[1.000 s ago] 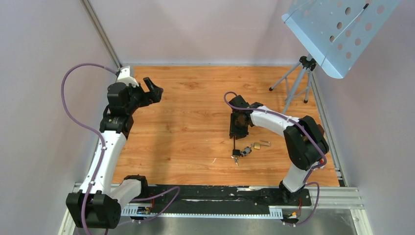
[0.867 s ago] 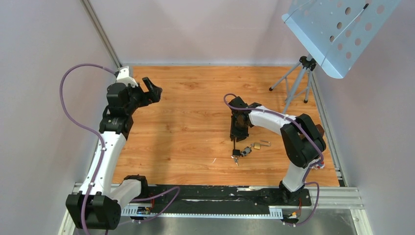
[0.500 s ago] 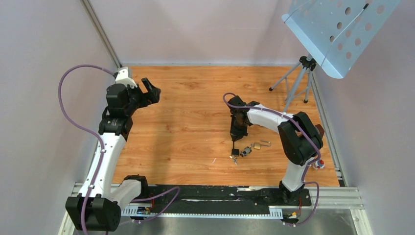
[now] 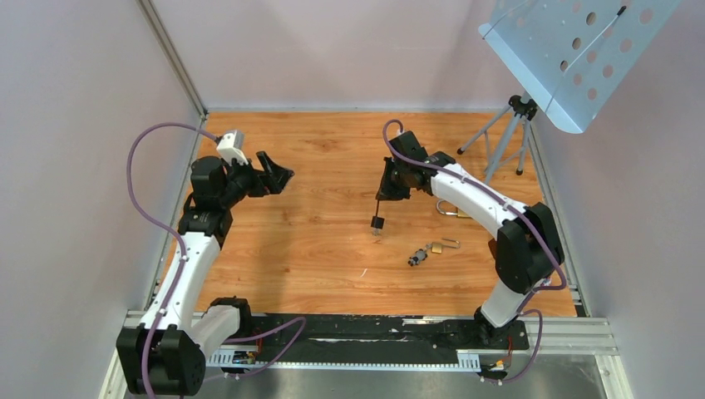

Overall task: Lock with the key
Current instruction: Pick up the lock from the center of the board.

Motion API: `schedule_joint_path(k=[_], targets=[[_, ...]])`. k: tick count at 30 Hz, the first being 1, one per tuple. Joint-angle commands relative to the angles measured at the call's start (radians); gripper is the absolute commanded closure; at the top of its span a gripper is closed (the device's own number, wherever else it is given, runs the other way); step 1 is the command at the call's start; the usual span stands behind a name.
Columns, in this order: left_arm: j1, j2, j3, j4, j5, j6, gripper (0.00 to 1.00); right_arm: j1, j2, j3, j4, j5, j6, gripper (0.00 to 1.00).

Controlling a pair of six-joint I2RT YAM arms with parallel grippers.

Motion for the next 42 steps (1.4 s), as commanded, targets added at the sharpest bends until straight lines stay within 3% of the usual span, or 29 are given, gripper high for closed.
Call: schedule_joint_path(k=[1, 6, 9, 12, 16, 35, 37, 42], targets=[[-0.008, -0.017, -0.046, 0.184, 0.173, -0.057, 0.0, 0.003, -0.085, 0.035, 0.152, -0.066, 0.038, 1.0], [-0.094, 0.013, -0.09, 0.286, 0.228, -0.076, 0.0, 0.004, -0.087, 0.086, 0.211, -0.086, 0.073, 1.0], [-0.185, 0.04, -0.113, 0.352, 0.182, -0.088, 0.0, 0.004, -0.085, 0.13, 0.22, -0.084, 0.1, 1.0], [-0.329, 0.064, -0.121, 0.385, -0.033, -0.065, 0.02, 0.004, -0.083, 0.162, 0.222, -0.085, 0.139, 1.0], [-0.413, 0.13, -0.144, 0.493, -0.15, -0.066, 0.03, 0.004, -0.077, 0.181, 0.227, -0.104, 0.171, 1.0], [-0.515, 0.348, -0.083, 0.673, -0.098, -0.107, 0.07, 0.004, -0.054, 0.208, 0.211, -0.075, 0.25, 1.0], [-0.521, 0.367, -0.073, 0.664, -0.096, -0.103, 0.11, 0.004, -0.05, 0.215, 0.21, -0.078, 0.251, 1.0], [-0.533, 0.406, -0.042, 0.625, -0.123, -0.093, 0.3, 0.003, -0.037, 0.228, 0.211, -0.085, 0.253, 1.0]])
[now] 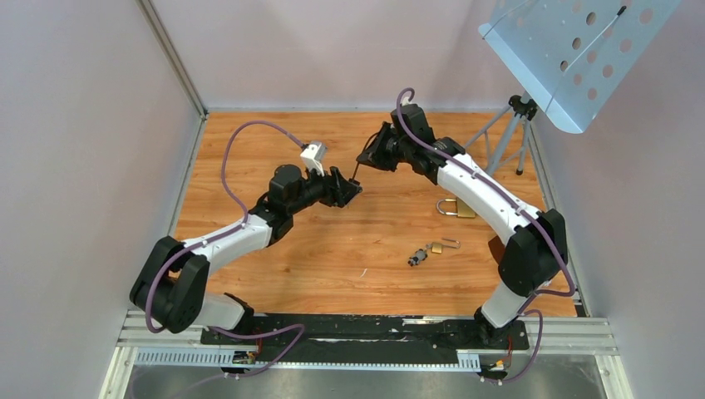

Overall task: Lock with the key
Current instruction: Pick up the lock from the center of the board.

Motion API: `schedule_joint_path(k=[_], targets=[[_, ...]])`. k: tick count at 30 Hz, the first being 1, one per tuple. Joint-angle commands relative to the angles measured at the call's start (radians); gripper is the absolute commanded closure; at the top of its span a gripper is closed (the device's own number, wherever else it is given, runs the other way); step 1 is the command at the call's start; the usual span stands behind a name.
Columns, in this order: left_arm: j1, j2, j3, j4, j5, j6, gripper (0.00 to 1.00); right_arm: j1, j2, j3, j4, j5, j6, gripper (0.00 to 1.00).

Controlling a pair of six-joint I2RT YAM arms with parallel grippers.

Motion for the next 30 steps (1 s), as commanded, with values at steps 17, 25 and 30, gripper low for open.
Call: schedule_joint_path(k=[17, 25, 30], targets=[[-0.013, 0.039, 0.12, -0.069, -0.029, 0.056, 1.0, 0.002, 0.034, 0.054, 0.032, -0.014, -0.009, 1.0], [-0.012, -0.033, 0.159, -0.189, -0.095, 0.214, 1.0, -0.044, -0.011, 0.002, 0.032, -0.028, -0.061, 0.29], [0.001, -0.119, 0.235, -0.383, -0.06, 0.427, 1.0, -0.127, -0.075, -0.034, 0.046, -0.067, -0.228, 0.34]])
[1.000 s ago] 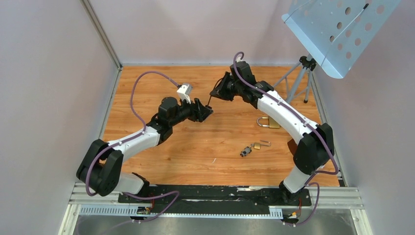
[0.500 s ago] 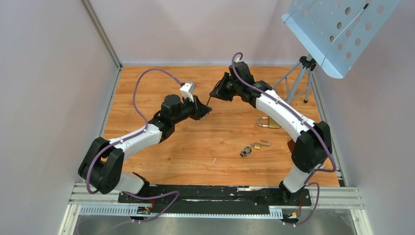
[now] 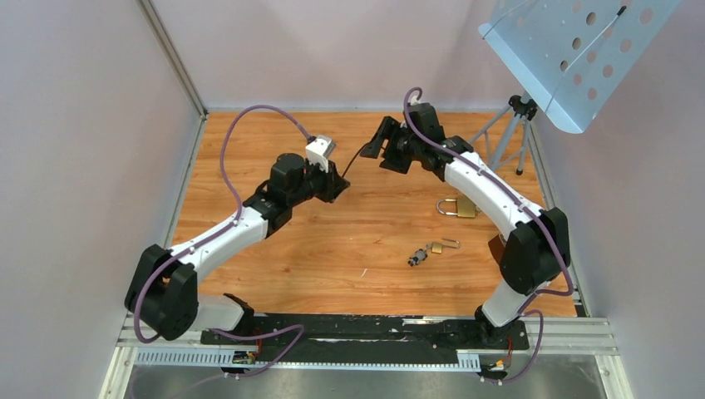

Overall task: Lock with the key
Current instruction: Pick up the lock from the center of the board.

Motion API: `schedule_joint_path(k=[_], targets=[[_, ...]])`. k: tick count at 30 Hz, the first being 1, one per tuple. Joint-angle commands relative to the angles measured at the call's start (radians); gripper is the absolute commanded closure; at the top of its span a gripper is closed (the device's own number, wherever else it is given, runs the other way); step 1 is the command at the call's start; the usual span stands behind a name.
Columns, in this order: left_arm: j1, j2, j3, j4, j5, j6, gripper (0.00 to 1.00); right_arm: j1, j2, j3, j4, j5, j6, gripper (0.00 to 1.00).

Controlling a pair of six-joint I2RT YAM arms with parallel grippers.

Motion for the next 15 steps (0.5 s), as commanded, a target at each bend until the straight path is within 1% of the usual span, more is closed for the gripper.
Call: schedule_joint_path(k=[1, 4, 5, 9, 12, 15], targets=[[0.034, -0.112, 0.121, -0.185, 0.057, 0.221, 1.0, -0.08, -0.107, -0.025, 0.052, -0.027, -0.187, 0.35], [0.092, -0.146, 0.192, -0.323, 0.186, 0.29, 1.0, -0.096, -0.172, -0.07, 0.132, -0.043, -0.366, 0.36], [0.117, -0.152, 0.207, -0.382, 0.249, 0.309, 1.0, -0.098, -0.198, -0.097, 0.164, -0.068, -0.442, 0.36], [0.152, -0.177, 0.309, -0.584, 0.364, 0.458, 1.0, -0.098, -0.262, -0.14, 0.234, -0.173, -0.698, 0.39], [0.164, -0.169, 0.408, -0.743, 0.413, 0.533, 1.0, -0.098, -0.3, -0.171, 0.258, -0.277, -0.892, 0.41], [0.168, -0.153, 0.481, -0.846, 0.427, 0.601, 1.0, -0.098, -0.324, -0.197, 0.267, -0.333, -1.037, 0.43]])
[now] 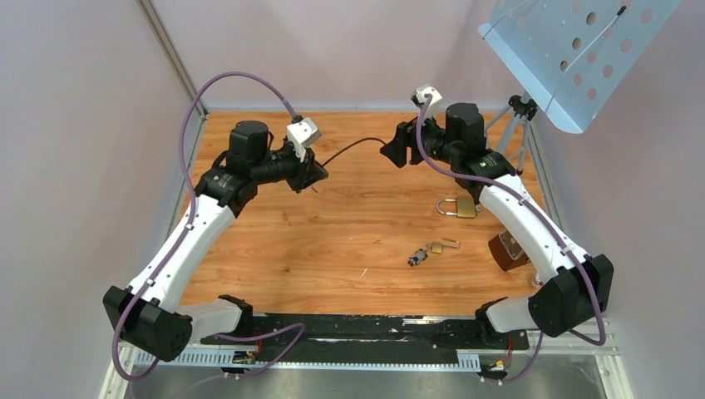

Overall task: Lock with the key
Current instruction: Pick up the lock from the center of the board, then lock the lock.

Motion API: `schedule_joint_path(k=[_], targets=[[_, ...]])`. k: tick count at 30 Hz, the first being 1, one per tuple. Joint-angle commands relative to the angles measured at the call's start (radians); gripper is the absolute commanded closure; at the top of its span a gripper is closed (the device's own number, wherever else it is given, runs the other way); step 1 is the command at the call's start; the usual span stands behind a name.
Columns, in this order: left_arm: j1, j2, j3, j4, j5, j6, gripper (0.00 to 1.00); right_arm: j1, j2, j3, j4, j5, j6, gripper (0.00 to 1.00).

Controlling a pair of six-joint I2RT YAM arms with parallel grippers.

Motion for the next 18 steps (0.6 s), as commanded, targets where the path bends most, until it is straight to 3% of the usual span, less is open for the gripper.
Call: schedule_joint_path(k=[1, 4, 7, 9, 18], targets=[[0.009, -0.002, 0.142, -0.241, 0.113, 0.165, 1.0, 0.003, -0.044, -0.037, 0.08, -0.138, -0.362, 0.43], [0.012, 0.005, 0.197, -0.297, 0.158, 0.194, 1.0, 0.004, -0.047, -0.041, 0.081, -0.117, -0.434, 0.47], [0.013, 0.005, 0.221, -0.333, 0.187, 0.202, 1.0, 0.003, -0.046, -0.044, 0.062, -0.144, -0.477, 0.59], [0.013, 0.0, 0.225, -0.335, 0.19, 0.2, 1.0, 0.003, -0.047, -0.04, 0.032, -0.17, -0.479, 0.61], [0.013, -0.028, 0.193, -0.273, 0.111, 0.167, 1.0, 0.003, -0.106, -0.09, 0.033, -0.124, -0.465, 0.5]])
